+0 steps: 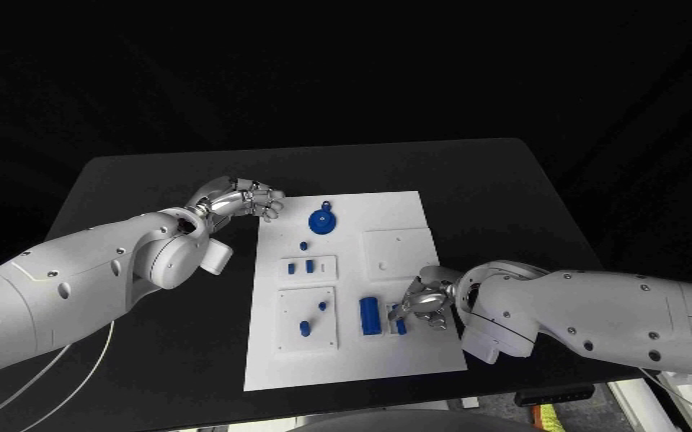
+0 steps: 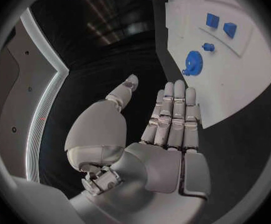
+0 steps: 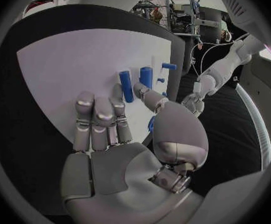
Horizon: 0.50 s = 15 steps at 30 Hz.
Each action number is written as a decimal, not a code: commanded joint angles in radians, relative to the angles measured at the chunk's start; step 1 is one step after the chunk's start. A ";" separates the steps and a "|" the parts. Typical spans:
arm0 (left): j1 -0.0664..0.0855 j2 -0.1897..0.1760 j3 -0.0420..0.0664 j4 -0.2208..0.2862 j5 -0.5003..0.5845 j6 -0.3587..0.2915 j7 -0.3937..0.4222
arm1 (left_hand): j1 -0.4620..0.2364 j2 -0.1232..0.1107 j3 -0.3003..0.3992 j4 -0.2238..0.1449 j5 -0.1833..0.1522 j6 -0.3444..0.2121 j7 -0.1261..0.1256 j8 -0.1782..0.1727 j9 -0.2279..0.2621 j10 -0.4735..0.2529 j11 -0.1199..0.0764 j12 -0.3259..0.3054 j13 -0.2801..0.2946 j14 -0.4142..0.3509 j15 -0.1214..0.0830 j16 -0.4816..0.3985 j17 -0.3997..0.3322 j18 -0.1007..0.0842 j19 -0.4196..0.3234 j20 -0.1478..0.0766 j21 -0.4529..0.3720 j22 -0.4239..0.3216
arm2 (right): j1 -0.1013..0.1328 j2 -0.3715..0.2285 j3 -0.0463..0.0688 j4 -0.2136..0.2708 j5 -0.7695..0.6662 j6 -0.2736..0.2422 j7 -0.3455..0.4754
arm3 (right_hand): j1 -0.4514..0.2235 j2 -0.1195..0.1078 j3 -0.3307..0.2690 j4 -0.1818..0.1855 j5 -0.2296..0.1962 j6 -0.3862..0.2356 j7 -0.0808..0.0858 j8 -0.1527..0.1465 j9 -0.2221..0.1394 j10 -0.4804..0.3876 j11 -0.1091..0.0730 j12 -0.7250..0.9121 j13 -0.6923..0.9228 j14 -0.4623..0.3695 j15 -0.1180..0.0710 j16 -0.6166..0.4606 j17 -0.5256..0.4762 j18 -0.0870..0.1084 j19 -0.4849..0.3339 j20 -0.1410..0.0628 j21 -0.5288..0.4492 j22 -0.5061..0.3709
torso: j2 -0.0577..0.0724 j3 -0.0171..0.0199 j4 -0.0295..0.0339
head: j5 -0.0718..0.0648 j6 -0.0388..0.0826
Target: Assemble the parts on the task board
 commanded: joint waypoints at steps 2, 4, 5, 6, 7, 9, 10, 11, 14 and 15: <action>0.000 0.000 0.001 0.002 0.002 0.013 0.005 | 0.003 0.007 -0.005 0.000 -0.003 -0.005 -0.003 0.007 -0.001 -0.005 -0.002 -0.001 -0.001 0.003 0.002 -0.005 0.002 0.019 -0.001 0.007 -0.006 0.002 | -0.004 0.005 -0.001 0.003 -0.011 0.004 0.011 | -0.026 -0.004 -0.026 0.006 -0.005 0.007 -0.002 -0.007 -0.001 -0.001 -0.005 -0.001 0.002 -0.002 -0.009 -0.005 0.002 0.036 0.003 -0.005 -0.003 0.014 | 0.000 0.0001 -0.0002 | 0.004 -0.001; 0.000 0.000 0.001 0.002 0.002 0.014 0.005 | 0.003 0.007 -0.005 0.000 -0.003 -0.005 -0.003 0.007 -0.001 -0.005 -0.002 -0.001 -0.001 0.003 0.002 -0.005 0.002 0.019 -0.001 0.007 -0.006 0.002 | -0.004 0.005 -0.001 0.003 -0.013 0.005 0.012 | -0.037 -0.010 -0.040 0.011 -0.005 0.006 -0.002 -0.007 0.000 -0.001 -0.005 -0.002 0.003 -0.002 -0.010 -0.005 0.003 0.036 0.003 -0.006 -0.003 0.014 | 0.000 0.0001 -0.0001 | 0.005 0.000; 0.000 0.000 0.001 0.002 0.002 0.014 0.005 | 0.003 0.007 -0.005 0.000 -0.003 -0.005 -0.003 0.007 -0.001 -0.005 -0.002 -0.001 -0.001 0.003 0.002 -0.005 0.002 0.019 -0.001 0.007 -0.006 0.002 | -0.004 0.005 -0.001 0.003 -0.014 0.005 0.013 | -0.040 -0.011 -0.044 0.013 -0.005 0.006 -0.002 -0.007 0.000 -0.001 -0.006 -0.002 0.003 -0.003 -0.010 -0.005 0.003 0.036 0.002 -0.007 -0.004 0.014 | 0.000 0.0001 -0.0001 | 0.005 0.000; 0.000 0.000 0.001 0.002 0.002 0.014 0.005 | 0.003 0.007 -0.005 0.000 -0.003 -0.005 -0.003 0.007 -0.001 -0.005 -0.002 -0.001 -0.001 0.003 0.002 -0.005 0.002 0.019 -0.001 0.007 -0.006 0.002 | -0.004 0.004 -0.001 0.003 -0.014 0.005 0.013 | -0.044 -0.012 -0.049 0.014 -0.005 0.006 -0.002 -0.007 0.001 -0.001 -0.006 -0.002 0.004 -0.003 -0.010 -0.005 0.004 0.036 0.002 -0.007 -0.004 0.014 | 0.000 0.0001 0.0000 | 0.005 0.000; 0.000 0.000 0.001 0.002 0.002 0.014 0.005 | 0.003 0.007 -0.005 0.000 -0.003 -0.005 -0.003 0.007 -0.001 -0.005 -0.002 -0.001 -0.001 0.003 0.002 -0.005 0.002 0.019 -0.001 0.007 -0.006 0.002 | -0.004 0.004 -0.001 0.003 -0.014 0.006 0.013 | -0.046 -0.013 -0.053 0.016 -0.005 0.007 -0.003 -0.007 0.001 -0.001 -0.006 -0.003 0.004 -0.003 -0.010 -0.005 0.004 0.036 0.002 -0.008 -0.004 0.014 | 0.000 0.0001 0.0000 | 0.005 0.000; 0.000 0.000 0.001 0.001 0.002 0.013 0.005 | 0.003 0.007 -0.005 0.000 -0.003 -0.005 -0.003 0.007 -0.001 -0.005 -0.002 -0.001 -0.001 0.003 0.002 -0.005 0.002 0.019 -0.001 0.007 -0.006 0.002 | -0.004 0.004 -0.001 0.004 -0.015 0.006 0.015 | -0.053 -0.015 -0.063 0.020 -0.005 0.007 -0.003 -0.007 0.001 -0.001 -0.007 -0.003 0.005 -0.003 -0.011 -0.005 0.004 0.036 0.002 -0.009 -0.005 0.014 | 0.000 0.0003 -0.0002 | 0.006 0.000; 0.000 0.000 0.001 0.001 0.002 0.014 0.005 | 0.003 0.007 -0.005 0.000 -0.003 -0.005 -0.003 0.007 -0.001 -0.005 -0.002 -0.001 -0.001 0.003 0.002 -0.005 0.002 0.019 -0.001 0.007 -0.006 0.002 | -0.004 0.004 -0.001 0.003 -0.015 0.006 0.015 | -0.055 -0.014 -0.068 0.020 -0.005 0.007 -0.003 -0.007 0.002 -0.001 -0.007 -0.003 0.005 -0.003 -0.011 -0.004 0.005 0.036 0.001 -0.010 -0.005 0.014 | 0.000 0.0002 -0.0002 | 0.007 0.000; 0.000 0.000 0.001 0.001 0.002 0.014 0.005 | 0.003 0.007 -0.005 0.000 -0.003 -0.005 -0.003 0.007 -0.001 -0.005 -0.003 -0.001 -0.001 0.003 0.002 -0.005 0.002 0.019 -0.001 0.007 -0.007 0.002 | -0.004 0.004 -0.001 0.004 -0.016 0.007 0.015 | -0.056 -0.014 -0.071 0.020 -0.005 0.007 -0.003 -0.007 0.002 -0.001 -0.007 -0.003 0.005 -0.003 -0.011 -0.004 0.005 0.036 0.001 -0.010 -0.005 0.014 | 0.000 0.0003 -0.0002 | 0.007 0.000; 0.000 0.000 0.001 0.001 0.002 0.014 0.005 | 0.003 0.007 -0.005 0.000 -0.003 -0.005 -0.003 0.007 -0.001 -0.005 -0.003 -0.001 -0.001 0.003 0.002 -0.006 0.002 0.019 -0.001 0.007 -0.007 0.002 | -0.004 0.003 -0.001 0.005 -0.019 0.009 0.015 | -0.055 -0.011 -0.077 0.019 -0.005 0.006 -0.004 -0.007 0.002 -0.001 -0.007 -0.004 0.006 -0.004 -0.012 -0.004 0.005 0.036 0.000 -0.012 -0.005 0.014 | 0.000 -0.0001 0.0000 | 0.008 0.000; 0.000 0.000 0.001 0.001 0.002 0.014 0.005 | 0.003 0.007 -0.005 0.000 -0.003 -0.005 -0.003 0.007 -0.001 -0.005 -0.003 -0.001 -0.001 0.003 0.002 -0.006 0.002 0.019 -0.001 0.007 -0.007 0.002 | -0.004 0.003 -0.001 0.006 -0.019 0.011 0.016 | -0.055 -0.011 -0.077 0.019 -0.005 0.007 -0.004 -0.007 0.003 -0.001 -0.007 -0.004 0.006 -0.004 -0.012 -0.004 0.005 0.036 0.000 -0.012 -0.006 0.014 | 0.000 -0.0001 0.0000 | 0.008 0.000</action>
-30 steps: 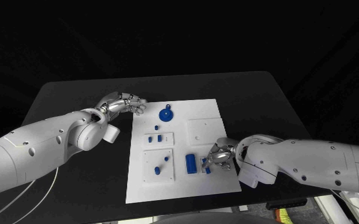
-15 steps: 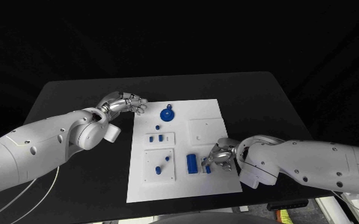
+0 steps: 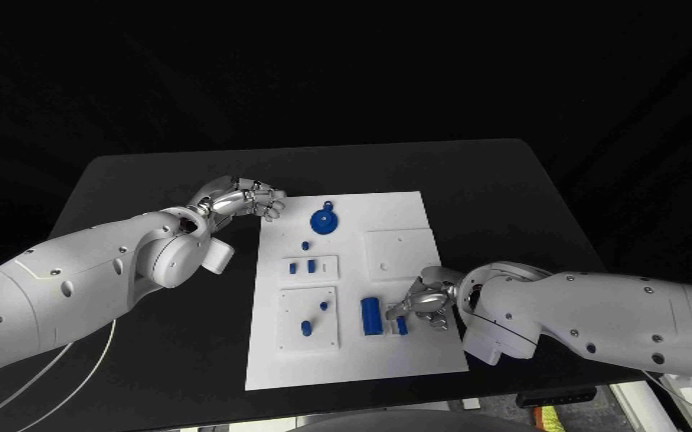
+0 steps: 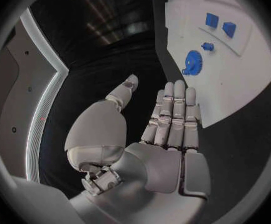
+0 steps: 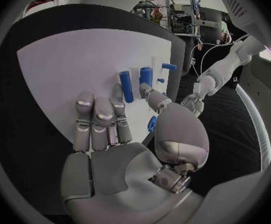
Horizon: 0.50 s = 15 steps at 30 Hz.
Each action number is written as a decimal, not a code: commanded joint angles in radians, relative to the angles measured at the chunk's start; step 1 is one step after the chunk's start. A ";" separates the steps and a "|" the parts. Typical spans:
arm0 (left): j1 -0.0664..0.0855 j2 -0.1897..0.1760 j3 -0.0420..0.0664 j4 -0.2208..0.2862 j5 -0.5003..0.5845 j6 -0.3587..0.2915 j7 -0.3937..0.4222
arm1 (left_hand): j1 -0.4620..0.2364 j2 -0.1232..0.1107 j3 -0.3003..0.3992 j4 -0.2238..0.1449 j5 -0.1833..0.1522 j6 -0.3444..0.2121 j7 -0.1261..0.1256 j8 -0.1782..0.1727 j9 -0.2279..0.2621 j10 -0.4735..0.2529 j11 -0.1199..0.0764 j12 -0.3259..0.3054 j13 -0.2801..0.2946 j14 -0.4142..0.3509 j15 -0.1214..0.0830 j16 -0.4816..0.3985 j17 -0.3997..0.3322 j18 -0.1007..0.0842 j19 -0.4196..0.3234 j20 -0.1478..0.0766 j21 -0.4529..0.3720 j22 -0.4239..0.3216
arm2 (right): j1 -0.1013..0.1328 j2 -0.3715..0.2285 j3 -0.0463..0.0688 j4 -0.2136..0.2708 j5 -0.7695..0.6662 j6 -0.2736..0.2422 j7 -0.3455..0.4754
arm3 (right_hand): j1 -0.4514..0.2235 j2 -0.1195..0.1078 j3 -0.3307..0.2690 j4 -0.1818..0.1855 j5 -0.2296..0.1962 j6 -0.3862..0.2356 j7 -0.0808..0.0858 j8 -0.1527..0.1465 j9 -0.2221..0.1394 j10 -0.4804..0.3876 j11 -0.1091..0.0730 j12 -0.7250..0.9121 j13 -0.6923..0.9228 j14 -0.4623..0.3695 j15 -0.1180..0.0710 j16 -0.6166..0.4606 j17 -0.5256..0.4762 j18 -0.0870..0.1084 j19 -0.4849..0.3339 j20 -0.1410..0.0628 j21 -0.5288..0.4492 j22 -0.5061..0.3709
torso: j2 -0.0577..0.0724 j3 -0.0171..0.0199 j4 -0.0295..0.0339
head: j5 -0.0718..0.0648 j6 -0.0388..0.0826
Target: Assemble the parts on the task board
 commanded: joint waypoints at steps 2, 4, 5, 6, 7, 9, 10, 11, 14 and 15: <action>0.000 0.001 0.001 0.001 0.002 0.014 0.005 | 0.003 0.007 -0.005 0.000 -0.003 -0.005 -0.003 0.003 -0.001 -0.005 -0.003 -0.001 -0.001 0.003 0.002 -0.006 0.002 0.020 -0.001 0.007 -0.007 0.001 | -0.003 0.001 -0.001 0.007 -0.014 0.014 0.016 | -0.007 0.003 -0.007 0.001 -0.005 0.006 -0.004 -0.004 0.000 -0.001 -0.008 -0.003 0.001 0.001 -0.008 -0.005 0.001 0.036 -0.003 -0.008 -0.004 0.014 | 0.000 -0.0003 0.0002 | 0.002 0.000; 0.000 0.001 0.001 0.000 0.002 0.014 0.005 | 0.003 0.007 -0.005 0.000 -0.003 -0.005 -0.003 0.003 -0.001 -0.005 -0.003 -0.001 -0.001 0.003 0.002 -0.006 0.002 0.020 -0.001 0.007 -0.007 0.001 | -0.003 -0.001 -0.001 0.009 -0.016 0.017 0.016 | -0.008 0.003 -0.008 0.000 -0.005 0.007 -0.004 -0.004 0.000 -0.001 -0.008 -0.003 0.001 0.001 -0.008 -0.005 0.001 0.036 -0.003 -0.008 -0.004 0.014 | 0.000 -0.0001 0.0001 | 0.002 0.000; 0.000 0.001 0.001 0.000 0.002 0.014 0.005 | 0.003 0.007 -0.005 0.000 -0.003 -0.005 -0.003 0.003 -0.001 -0.005 -0.003 -0.001 -0.001 0.003 0.002 -0.006 0.002 0.020 -0.001 0.007 -0.007 0.001 | -0.003 -0.003 -0.001 0.011 -0.016 0.018 0.016 | -0.008 0.002 -0.008 0.000 -0.005 0.007 -0.004 -0.004 0.000 -0.001 -0.008 -0.003 0.001 0.001 -0.008 -0.005 0.001 0.036 -0.003 -0.008 -0.004 0.014 | 0.000 -0.0001 0.0001 | 0.004 -0.001; 0.000 0.001 0.001 0.000 0.002 0.014 0.006 | 0.003 0.007 -0.005 0.000 -0.003 -0.005 -0.003 0.003 -0.001 -0.005 -0.003 -0.001 -0.001 0.003 0.002 -0.006 0.002 0.020 -0.001 0.007 -0.007 0.001 | -0.003 -0.005 -0.001 0.012 -0.019 0.020 0.015 | -0.008 0.002 -0.009 0.001 -0.005 0.007 -0.004 -0.004 0.000 -0.001 -0.008 -0.003 0.001 0.001 -0.008 -0.005 0.002 0.036 -0.003 -0.008 -0.004 0.014 | 0.000 -0.0002 0.0001 | 0.004 -0.001; 0.000 0.001 0.001 0.000 0.002 0.014 0.006 | 0.003 0.007 -0.005 0.000 -0.003 -0.005 -0.003 0.003 -0.001 -0.005 -0.003 -0.001 -0.001 0.003 0.002 -0.006 0.002 0.020 -0.001 0.007 -0.007 0.001 | -0.003 -0.007 -0.001 0.014 -0.020 0.021 0.014 | -0.008 0.002 -0.010 0.001 -0.005 0.007 -0.004 -0.004 0.000 -0.001 -0.008 -0.003 0.001 0.001 -0.008 -0.005 0.002 0.036 -0.003 -0.008 -0.004 0.014 | 0.000 -0.0003 0.0003 | 0.003 -0.001; 0.000 0.001 0.001 -0.001 0.002 0.014 0.006 | 0.003 0.007 -0.005 0.000 -0.003 -0.005 -0.003 0.003 -0.001 -0.005 -0.003 -0.001 -0.001 0.003 0.002 -0.006 0.002 0.020 -0.001 0.007 -0.007 0.002 | -0.003 -0.010 -0.001 0.017 -0.020 0.021 0.014 | -0.008 0.002 -0.010 0.001 -0.005 0.007 -0.004 -0.004 0.000 -0.001 -0.008 -0.003 0.001 0.001 -0.008 -0.005 0.002 0.036 -0.003 -0.008 -0.004 0.014 | 0.000 -0.0003 0.0003 | 0.003 -0.001; 0.000 0.001 0.001 -0.001 0.002 0.014 0.006 | 0.003 0.007 -0.005 0.000 -0.003 -0.005 -0.003 0.003 -0.001 -0.005 -0.003 -0.001 -0.001 0.003 0.002 -0.006 0.002 0.020 -0.001 0.007 -0.007 0.002 | -0.003 -0.012 -0.001 0.019 -0.020 0.021 0.013 | -0.009 0.003 -0.011 0.001 -0.005 0.007 -0.004 -0.004 0.000 -0.001 -0.008 -0.003 0.002 0.001 -0.008 -0.005 0.002 0.036 -0.003 -0.009 -0.004 0.014 | 0.000 -0.0006 -0.0002 | 0.002 -0.001; 0.000 0.001 0.001 -0.001 0.002 0.014 0.006 | 0.003 0.007 -0.005 0.000 -0.003 -0.005 -0.003 0.003 -0.001 -0.005 -0.003 -0.001 -0.001 0.003 0.002 -0.006 0.002 0.020 -0.001 0.007 -0.007 0.002 | -0.003 -0.014 -0.001 0.021 -0.020 0.024 0.013 | -0.010 0.003 -0.012 0.002 -0.005 0.007 -0.004 -0.004 0.000 -0.001 -0.008 -0.003 0.002 0.000 -0.008 -0.005 0.002 0.036 -0.003 -0.009 -0.005 0.014 | 0.000 -0.0006 -0.0003 | 0.002 -0.001; 0.000 0.002 0.000 -0.002 0.002 0.014 0.005 | 0.003 0.007 -0.005 0.000 -0.003 -0.005 -0.003 0.003 -0.001 -0.005 -0.003 -0.001 -0.001 0.003 0.002 -0.006 0.002 0.020 -0.001 0.007 -0.007 0.002 | -0.003 -0.021 0.000 0.026 -0.025 0.027 0.011 | -0.011 0.003 -0.015 0.004 -0.005 0.007 -0.004 -0.004 0.000 -0.002 -0.008 -0.004 0.002 0.000 -0.008 -0.005 0.002 0.036 -0.003 -0.009 -0.005 0.014 | 0.000 0.0000 -0.0005 | 0.002 -0.001; 0.000 0.002 0.000 -0.002 0.002 0.014 0.005 | 0.003 0.007 -0.005 0.000 -0.003 -0.005 -0.003 0.003 -0.001 -0.005 -0.003 -0.001 -0.001 0.003 0.002 -0.006 0.003 0.020 -0.001 0.007 -0.007 0.002 | -0.003 -0.022 0.000 0.027 -0.026 0.027 0.011 | -0.012 0.003 -0.015 0.004 -0.005 0.006 -0.004 -0.004 0.000 -0.002 -0.008 -0.004 0.002 0.000 -0.008 -0.005 0.002 0.036 -0.003 -0.009 -0.005 0.014 | 0.000 0.0002 -0.0004 | 0.003 -0.001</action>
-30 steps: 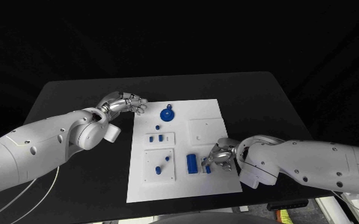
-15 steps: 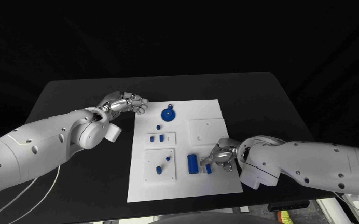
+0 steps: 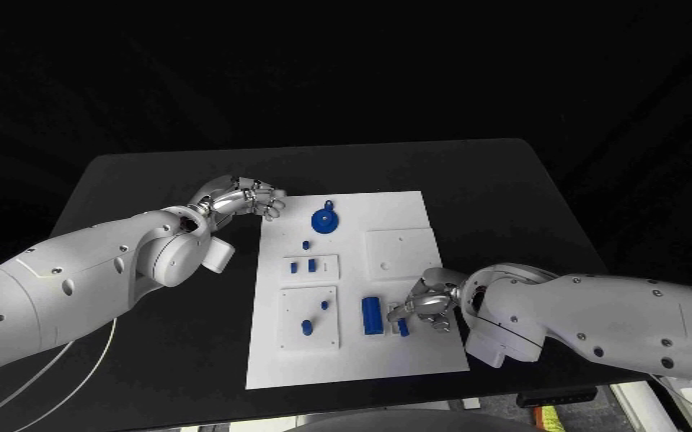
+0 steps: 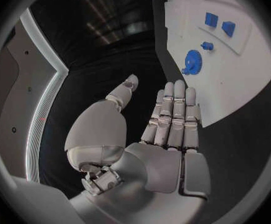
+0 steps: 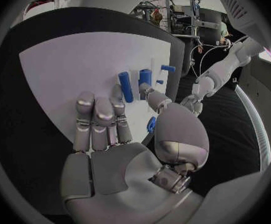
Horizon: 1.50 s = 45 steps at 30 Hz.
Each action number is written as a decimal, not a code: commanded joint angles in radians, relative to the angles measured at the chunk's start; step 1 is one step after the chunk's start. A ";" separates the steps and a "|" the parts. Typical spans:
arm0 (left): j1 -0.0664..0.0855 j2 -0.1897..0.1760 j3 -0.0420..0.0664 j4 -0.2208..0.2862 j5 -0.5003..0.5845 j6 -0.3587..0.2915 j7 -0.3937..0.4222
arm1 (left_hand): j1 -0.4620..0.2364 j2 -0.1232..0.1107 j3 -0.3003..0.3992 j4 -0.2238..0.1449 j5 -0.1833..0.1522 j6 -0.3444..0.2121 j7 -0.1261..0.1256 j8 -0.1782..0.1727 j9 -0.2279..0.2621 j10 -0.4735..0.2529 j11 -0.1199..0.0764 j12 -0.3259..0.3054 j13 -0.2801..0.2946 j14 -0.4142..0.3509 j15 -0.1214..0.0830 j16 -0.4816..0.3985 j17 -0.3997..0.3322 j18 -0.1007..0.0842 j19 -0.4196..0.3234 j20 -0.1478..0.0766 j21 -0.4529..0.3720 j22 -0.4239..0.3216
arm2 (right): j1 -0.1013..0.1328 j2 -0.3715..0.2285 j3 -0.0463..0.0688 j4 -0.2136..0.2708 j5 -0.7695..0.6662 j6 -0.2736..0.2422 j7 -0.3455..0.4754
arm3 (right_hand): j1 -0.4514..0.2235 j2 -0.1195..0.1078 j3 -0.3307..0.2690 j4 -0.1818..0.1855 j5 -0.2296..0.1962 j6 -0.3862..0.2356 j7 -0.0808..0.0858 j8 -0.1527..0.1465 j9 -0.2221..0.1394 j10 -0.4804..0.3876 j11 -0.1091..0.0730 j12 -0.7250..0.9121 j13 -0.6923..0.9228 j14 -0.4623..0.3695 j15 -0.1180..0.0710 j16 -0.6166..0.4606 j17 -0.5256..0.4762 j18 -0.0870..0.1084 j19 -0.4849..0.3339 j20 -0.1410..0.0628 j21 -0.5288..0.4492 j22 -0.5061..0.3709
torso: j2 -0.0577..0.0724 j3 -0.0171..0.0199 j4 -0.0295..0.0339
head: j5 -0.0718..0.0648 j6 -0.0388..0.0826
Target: Assemble the parts on the task board
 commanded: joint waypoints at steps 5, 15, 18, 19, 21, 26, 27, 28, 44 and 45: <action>0.000 0.002 0.000 0.001 0.002 0.013 0.006 | 0.003 0.007 -0.005 0.001 -0.003 -0.005 -0.003 0.003 -0.002 -0.005 -0.002 -0.001 -0.002 0.003 0.002 -0.007 0.002 0.020 -0.001 0.007 -0.004 0.001 | 0.000 -0.005 0.001 0.003 -0.016 0.024 0.009 | -0.010 -0.001 -0.010 0.003 -0.005 0.005 0.001 0.001 0.001 -0.002 -0.008 -0.005 0.001 0.000 -0.008 -0.005 0.001 0.036 0.000 -0.007 -0.004 0.014 | 0.000 0.0003 0.0002 | 0.001 0.001; 0.000 0.002 0.000 0.001 0.002 0.013 0.005 | 0.003 0.007 -0.005 0.001 -0.003 -0.005 -0.003 0.004 -0.002 -0.005 -0.002 -0.001 -0.002 0.003 0.002 -0.007 0.003 0.020 -0.001 0.007 -0.004 0.002 | 0.000 -0.006 0.002 0.005 -0.016 0.031 0.006 | -0.012 -0.001 -0.011 0.007 -0.005 0.004 0.001 0.000 0.001 -0.003 -0.008 -0.006 0.002 0.000 -0.008 -0.006 0.001 0.036 -0.001 -0.007 -0.004 0.014 | 0.000 0.0003 -0.0001 | 0.003 0.001; 0.000 0.001 0.000 0.001 0.002 0.013 0.005 | 0.003 0.007 -0.006 0.001 -0.003 -0.005 -0.003 0.004 -0.002 -0.005 -0.002 -0.001 -0.002 0.003 0.002 -0.007 0.003 0.020 -0.001 0.007 -0.004 0.002 | 0.000 -0.006 0.002 0.006 -0.016 0.035 0.006 | -0.012 0.000 -0.011 0.008 -0.005 0.004 0.001 0.000 0.001 -0.003 -0.008 -0.006 0.002 0.000 -0.008 -0.006 0.001 0.036 0.000 -0.008 -0.005 0.014 | 0.000 0.0003 0.0004 | 0.003 0.000; 0.000 0.001 0.000 0.001 0.002 0.014 0.005 | 0.003 0.007 -0.006 0.001 -0.003 -0.005 -0.003 0.004 -0.002 -0.005 -0.002 -0.001 -0.002 0.003 0.002 -0.007 0.003 0.020 -0.001 0.007 -0.004 0.002 | 0.000 -0.006 0.002 0.006 -0.017 0.035 0.006 | -0.012 0.002 -0.011 0.009 -0.005 0.004 0.000 0.000 0.001 -0.003 -0.008 -0.006 0.002 0.000 -0.009 -0.006 0.001 0.036 0.000 -0.008 -0.005 0.014 | 0.000 0.0003 0.0004 | 0.003 0.000; 0.000 0.001 0.000 0.001 0.002 0.013 0.005 | 0.003 0.007 -0.006 0.001 -0.003 -0.005 -0.003 0.004 -0.002 -0.005 -0.002 -0.001 -0.002 0.003 0.002 -0.008 0.003 0.020 -0.001 0.007 -0.004 0.002 | 0.000 -0.006 0.002 0.006 -0.017 0.035 0.005 | 0.019 0.038 0.002 -0.011 0.050 0.004 0.000 -0.001 0.001 -0.002 -0.009 -0.006 0.003 0.000 -0.008 -0.006 0.002 0.036 -0.002 -0.011 -0.005 0.015 | 0.001 0.0003 0.0004 | 0.003 0.000; 0.000 0.001 0.000 0.001 0.002 0.013 0.005 | 0.003 0.007 -0.005 0.001 -0.003 -0.005 -0.003 0.004 -0.002 -0.005 -0.003 -0.001 -0.002 0.003 0.002 -0.008 0.004 0.020 -0.001 0.007 -0.005 0.002 | 0.000 -0.006 0.002 0.002 -0.026 0.032 0.009 | 0.079 0.104 0.112 -0.061 0.099 0.014 0.001 -0.006 -0.005 0.002 -0.007 -0.010 0.008 0.001 -0.007 -0.009 0.003 0.036 -0.004 -0.004 -0.007 0.017 | 0.000 -0.0001 0.0001 | 0.003 0.000; 0.000 0.001 0.000 0.001 0.002 0.013 0.005 | 0.003 0.007 -0.005 0.001 -0.003 -0.005 -0.003 0.004 -0.002 -0.005 -0.003 -0.001 -0.002 0.003 0.002 -0.008 0.004 0.020 -0.001 0.007 -0.005 0.002 | 0.000 -0.005 0.002 0.002 -0.029 0.033 0.009 | 0.085 0.115 0.128 -0.072 0.102 0.016 0.001 -0.006 -0.005 0.003 -0.008 -0.010 0.009 0.002 -0.007 -0.009 0.003 0.036 -0.004 -0.003 -0.007 0.018 | 0.000 -0.0001 0.0001 | 0.003 0.000; 0.000 0.001 0.000 0.001 0.002 0.013 0.005 | 0.003 0.007 -0.005 0.001 -0.003 -0.005 -0.003 0.004 -0.002 -0.005 -0.003 -0.001 -0.002 0.003 0.002 -0.008 0.004 0.020 -0.001 0.007 -0.005 0.002 | 0.000 -0.004 0.002 0.001 -0.032 0.032 0.010 | 0.086 0.125 0.141 -0.081 0.101 0.018 0.001 -0.006 -0.005 0.004 -0.008 -0.010 0.010 0.002 -0.007 -0.010 0.003 0.036 -0.003 -0.002 -0.006 0.018 | 0.000 -0.0003 0.0005 | 0.003 0.000; 0.000 -0.001 0.000 0.002 0.001 0.014 0.002 | 0.004 0.008 -0.005 0.001 -0.003 -0.006 -0.003 0.004 -0.002 -0.005 -0.003 -0.001 -0.002 0.003 0.002 -0.009 0.005 0.020 0.000 0.007 -0.005 0.003 | 0.001 -0.002 0.005 0.008 -0.041 0.021 0.025 | 0.072 0.147 0.196 -0.115 0.059 0.028 0.000 -0.005 -0.006 0.013 -0.008 -0.013 0.016 0.006 -0.007 -0.010 0.004 0.036 0.002 0.005 -0.002 0.018 | 0.000 0.0000 0.0002 | 0.008 0.000; 0.000 -0.002 0.000 0.002 0.001 0.014 0.002 | 0.004 0.008 -0.005 0.001 -0.003 -0.006 -0.003 0.004 -0.002 -0.005 -0.003 -0.001 -0.002 0.003 0.002 -0.009 0.005 0.020 0.000 0.007 -0.005 0.003 | 0.003 -0.002 0.005 0.009 -0.039 0.020 0.026 | 0.072 0.147 0.196 -0.115 0.060 0.029 0.000 -0.005 -0.006 0.013 -0.008 -0.013 0.016 0.006 -0.007 -0.010 0.004 0.036 0.002 0.005 -0.002 0.018 | 0.000 -0.0001 0.0002 | 0.008 0.000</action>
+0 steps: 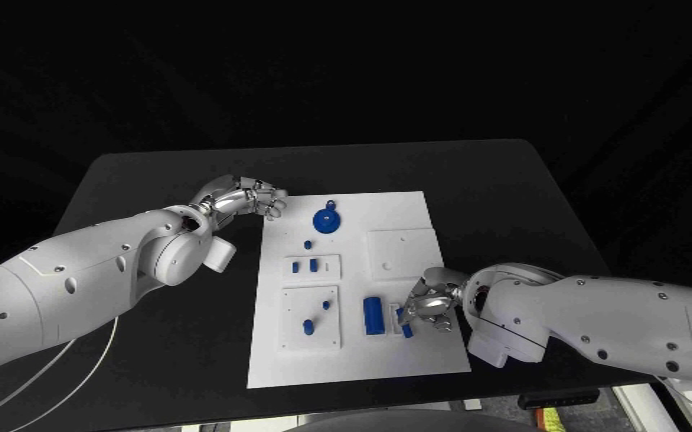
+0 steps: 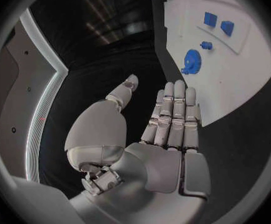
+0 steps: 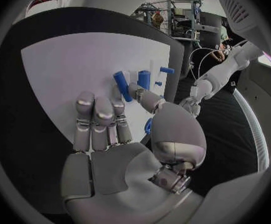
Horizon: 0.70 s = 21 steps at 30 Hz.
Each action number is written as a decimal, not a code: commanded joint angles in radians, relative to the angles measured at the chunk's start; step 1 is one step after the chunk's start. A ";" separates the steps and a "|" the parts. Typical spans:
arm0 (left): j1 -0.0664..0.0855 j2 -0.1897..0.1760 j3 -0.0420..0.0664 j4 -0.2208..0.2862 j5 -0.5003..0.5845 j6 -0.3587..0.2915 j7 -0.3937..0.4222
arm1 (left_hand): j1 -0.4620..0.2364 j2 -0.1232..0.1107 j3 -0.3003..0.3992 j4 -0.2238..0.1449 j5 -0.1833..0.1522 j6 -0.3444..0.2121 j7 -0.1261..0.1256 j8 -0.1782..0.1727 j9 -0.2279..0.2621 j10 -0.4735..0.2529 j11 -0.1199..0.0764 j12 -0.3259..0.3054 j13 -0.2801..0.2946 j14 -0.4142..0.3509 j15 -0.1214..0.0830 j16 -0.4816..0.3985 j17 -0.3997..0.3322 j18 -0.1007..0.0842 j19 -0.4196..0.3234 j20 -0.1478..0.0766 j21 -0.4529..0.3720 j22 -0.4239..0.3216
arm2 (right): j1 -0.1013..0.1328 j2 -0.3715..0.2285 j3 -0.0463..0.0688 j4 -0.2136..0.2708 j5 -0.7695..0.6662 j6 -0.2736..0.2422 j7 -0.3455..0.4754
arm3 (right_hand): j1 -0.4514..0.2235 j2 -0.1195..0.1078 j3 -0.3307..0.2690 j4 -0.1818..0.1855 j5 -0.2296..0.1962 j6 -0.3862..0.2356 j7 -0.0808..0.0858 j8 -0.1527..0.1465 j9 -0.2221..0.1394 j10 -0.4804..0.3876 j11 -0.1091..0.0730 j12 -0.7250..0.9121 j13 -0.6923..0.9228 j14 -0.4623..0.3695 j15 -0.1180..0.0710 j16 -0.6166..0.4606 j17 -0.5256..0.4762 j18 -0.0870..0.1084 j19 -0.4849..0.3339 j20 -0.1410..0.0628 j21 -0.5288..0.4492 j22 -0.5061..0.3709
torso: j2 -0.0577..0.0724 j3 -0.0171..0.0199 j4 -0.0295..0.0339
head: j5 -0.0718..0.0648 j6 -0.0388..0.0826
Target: Assemble the parts on the task board
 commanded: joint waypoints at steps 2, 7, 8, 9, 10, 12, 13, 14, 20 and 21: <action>0.000 0.001 0.000 0.002 0.001 0.014 0.004 | 0.004 0.008 -0.005 0.001 -0.003 -0.006 -0.003 0.004 -0.001 -0.005 -0.002 -0.001 -0.001 0.003 0.002 -0.005 0.001 0.021 0.000 0.007 -0.005 0.002 | 0.006 -0.002 0.004 0.009 -0.001 0.003 0.016 | -0.002 0.007 0.007 0.000 -0.001 0.014 0.006 0.004 0.002 0.007 -0.001 -0.005 0.002 0.005 -0.001 -0.004 0.001 0.038 0.000 0.007 0.006 0.018 | 0.000 -0.0004 0.0001 | 0.002 0.001; 0.000 0.001 0.000 0.002 0.001 0.014 0.004 | 0.004 0.008 -0.005 0.001 -0.003 -0.006 -0.003 0.004 -0.001 -0.005 -0.002 -0.001 -0.002 0.003 0.002 -0.005 0.002 0.021 0.000 0.007 -0.006 0.002 | 0.014 -0.004 0.009 0.010 0.004 0.002 0.014 | -0.009 0.005 0.006 0.002 -0.001 0.017 0.006 0.005 0.002 0.009 -0.002 -0.005 0.003 0.006 -0.001 -0.004 0.002 0.038 0.002 0.008 0.007 0.018 | 0.000 -0.0005 0.0004 | 0.002 0.002; 0.000 0.001 0.000 0.002 0.001 0.014 0.004 | 0.004 0.008 -0.005 0.001 -0.003 -0.006 -0.003 0.004 -0.001 -0.005 -0.002 -0.001 -0.002 0.003 0.002 -0.005 0.002 0.021 0.000 0.007 -0.006 0.002 | 0.014 -0.003 0.010 0.009 0.004 0.002 0.014 | -0.010 0.005 0.006 0.002 -0.001 0.017 0.006 0.005 0.002 0.009 -0.002 -0.005 0.003 0.006 -0.002 -0.004 0.002 0.038 0.002 0.008 0.007 0.018 | 0.000 -0.0007 0.0005 | 0.002 0.002; 0.000 0.001 0.000 0.002 0.001 0.014 0.004 | 0.004 0.008 -0.005 0.001 -0.003 -0.006 -0.003 0.004 -0.001 -0.005 -0.002 -0.001 -0.002 0.004 0.002 -0.005 0.002 0.021 0.000 0.007 -0.006 0.002 | 0.015 -0.003 0.010 0.009 0.005 0.004 0.013 | -0.011 0.005 0.005 0.002 0.000 0.017 0.006 0.005 0.002 0.010 -0.002 -0.005 0.003 0.006 -0.002 -0.004 0.002 0.038 0.002 0.008 0.007 0.018 | 0.000 -0.0007 0.0006 | 0.002 0.002; 0.000 0.001 0.000 0.002 0.001 0.014 0.004 | 0.004 0.008 -0.005 0.001 -0.003 -0.006 -0.003 0.004 -0.001 -0.005 -0.002 -0.001 -0.002 0.004 0.002 -0.005 0.002 0.020 0.000 0.007 -0.006 0.002 | 0.015 -0.003 0.010 0.009 0.005 0.006 0.012 | -0.013 0.004 0.004 0.002 0.000 0.018 0.005 0.005 0.002 0.010 -0.002 -0.005 0.004 0.006 -0.002 -0.004 0.002 0.038 0.003 0.008 0.007 0.018 | 0.000 -0.0007 0.0005 | 0.002 0.003; 0.000 0.001 0.000 0.002 0.001 0.015 0.003 | 0.004 0.008 -0.005 0.001 -0.003 -0.006 -0.003 0.005 -0.001 -0.005 -0.002 -0.001 -0.002 0.004 0.002 -0.006 0.002 0.020 0.000 0.007 -0.006 0.002 | 0.016 -0.001 0.011 0.006 0.005 0.021 0.005 | -0.027 0.003 -0.001 0.010 -0.016 0.020 0.004 0.005 0.002 0.013 -0.003 -0.004 0.007 0.007 -0.003 -0.004 0.002 0.038 0.005 0.008 0.008 0.018 | 0.000 -0.0006 0.0002 | 0.002 0.002; 0.000 0.000 0.000 0.003 0.001 0.015 0.003 | 0.004 0.008 -0.005 0.001 -0.003 -0.006 -0.003 0.005 -0.001 -0.005 -0.002 -0.001 -0.002 0.004 0.002 -0.006 0.002 0.020 0.000 0.007 -0.006 0.002 | 0.016 -0.001 0.011 0.006 0.005 0.023 0.004 | -0.029 0.002 -0.001 0.011 -0.020 0.020 0.004 0.005 0.002 0.013 -0.003 -0.005 0.007 0.007 -0.003 -0.004 0.002 0.038 0.005 0.008 0.008 0.018 | 0.000 -0.0006 0.0002 | 0.002 0.002; 0.000 0.000 0.000 0.003 0.001 0.015 0.003 | 0.003 0.008 -0.005 0.001 -0.003 -0.006 -0.003 0.005 -0.001 -0.005 -0.002 -0.001 -0.002 0.004 0.002 -0.006 0.002 0.020 0.000 0.007 -0.006 0.002 | 0.016 -0.001 0.011 0.005 0.005 0.025 0.003 | -0.033 0.001 -0.001 0.013 -0.027 0.020 0.004 0.005 0.002 0.014 -0.003 -0.005 0.007 0.007 -0.003 -0.005 0.002 0.038 0.005 0.008 0.007 0.017 | 0.000 -0.0006 0.0002 | 0.002 0.002; 0.000 0.000 0.000 0.003 0.000 0.016 0.001 | 0.003 0.008 -0.005 0.001 -0.003 -0.006 -0.003 0.005 -0.001 -0.005 -0.002 -0.001 -0.002 0.004 0.002 -0.006 0.003 0.020 0.000 0.007 -0.006 0.002 | 0.016 0.002 0.011 0.001 -0.003 0.049 -0.016 | -0.057 -0.017 -0.011 0.028 -0.060 0.023 0.004 0.004 0.001 0.016 -0.004 -0.007 0.012 0.007 -0.003 -0.005 0.002 0.038 0.006 0.007 0.007 0.017 | 0.000 -0.0006 -0.0001 | 0.004 0.001; 0.000 0.000 0.000 0.003 -0.001 0.016 0.001 | 0.003 0.008 -0.006 0.001 -0.003 -0.006 -0.003 0.005 -0.001 -0.005 -0.002 -0.001 -0.002 0.004 0.002 -0.006 0.003 0.020 0.000 0.007 -0.006 0.002 | 0.016 0.002 0.011 0.001 -0.009 0.060 -0.022 | -0.059 -0.019 -0.013 0.029 -0.061 0.023 0.004 0.004 0.001 0.018 -0.004 -0.006 0.013 0.008 -0.003 -0.005 0.002 0.038 0.006 0.007 0.007 0.017 | 0.000 -0.0006 -0.0001 | 0.004 0.001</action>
